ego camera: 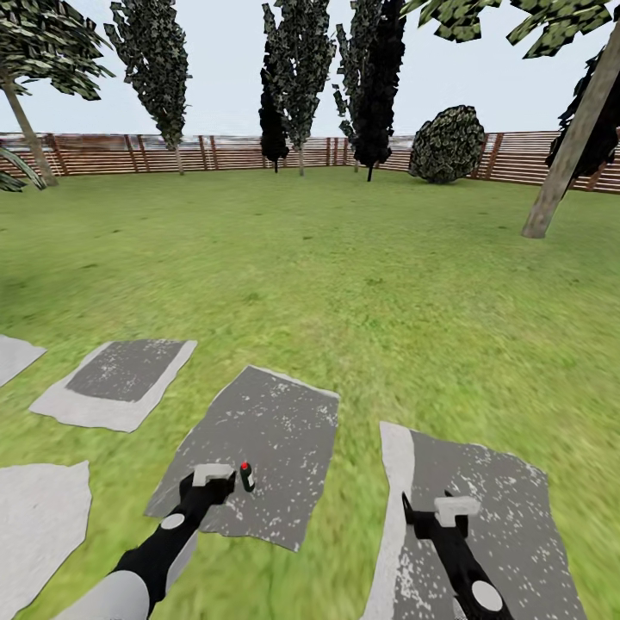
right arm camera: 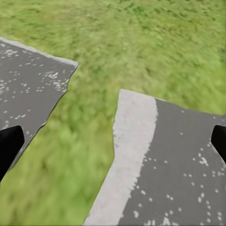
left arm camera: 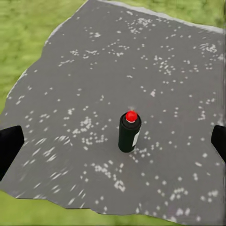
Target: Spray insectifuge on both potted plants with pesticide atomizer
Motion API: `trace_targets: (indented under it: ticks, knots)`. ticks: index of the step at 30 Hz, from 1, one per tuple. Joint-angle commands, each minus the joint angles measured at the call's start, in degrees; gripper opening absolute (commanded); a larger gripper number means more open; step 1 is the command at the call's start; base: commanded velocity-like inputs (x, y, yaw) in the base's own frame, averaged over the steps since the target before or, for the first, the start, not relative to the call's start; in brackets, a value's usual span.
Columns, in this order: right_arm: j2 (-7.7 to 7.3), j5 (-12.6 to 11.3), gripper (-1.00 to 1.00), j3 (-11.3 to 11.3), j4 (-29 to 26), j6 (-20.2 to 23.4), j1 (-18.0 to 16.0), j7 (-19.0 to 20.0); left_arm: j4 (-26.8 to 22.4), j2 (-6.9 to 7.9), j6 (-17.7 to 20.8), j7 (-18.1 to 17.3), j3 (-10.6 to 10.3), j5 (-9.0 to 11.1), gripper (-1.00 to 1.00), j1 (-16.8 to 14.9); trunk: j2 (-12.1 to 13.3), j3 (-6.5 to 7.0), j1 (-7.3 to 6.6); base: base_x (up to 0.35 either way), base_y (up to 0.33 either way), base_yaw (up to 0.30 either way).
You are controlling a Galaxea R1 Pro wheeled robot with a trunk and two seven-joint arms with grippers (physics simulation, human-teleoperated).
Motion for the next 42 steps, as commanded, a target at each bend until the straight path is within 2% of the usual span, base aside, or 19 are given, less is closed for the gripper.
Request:
trace_targets:
  ticks: [1, 10, 18, 31, 42]
  knots:
    - [-0.01, 0.0, 1.0, 0.0, 0.0, -0.2, -0.1, 0.1, 0.0, -0.19, -0.3, 0.0, 0.0, -0.1, 1.0, 0.0, 0.0, -0.05, -0.01, 0.0, 0.0, 0.0]
    - [-0.02, 0.0, 1.0, 0.1, 0.0, -0.2, -0.1, -0.1, 0.0, -0.37, -0.8, 0.1, 0.2, 0.0, 1.0, 0.7, 0.0, -0.05, -0.01, 0.008, -0.005, 0.0]
    - [-0.02, 0.1, 1.0, 0.2, 0.1, -0.2, -0.1, -0.1, 0.2, -0.39, -1.0, 0.2, 0.4, 0.1, 1.0, 0.7, 0.0, -0.06, -0.01, 0.199, -0.18, 0.005]
    - [-0.02, 0.1, 1.0, 0.1, 0.2, -0.2, -0.1, -0.1, 0.1, -0.26, -1.0, 0.2, 0.5, 0.4, 1.0, 0.7, 0.0, -0.33, -0.01, 0.075, -0.06, 0.096]
    - [-0.02, 0.1, 1.0, 0.1, 0.1, -0.2, -0.1, -0.1, 0.2, -0.21, -1.1, 0.2, 0.5, 0.5, 1.0, 0.6, -4.4, -2.56, 2.4, 0.0, 0.0, 0.001]
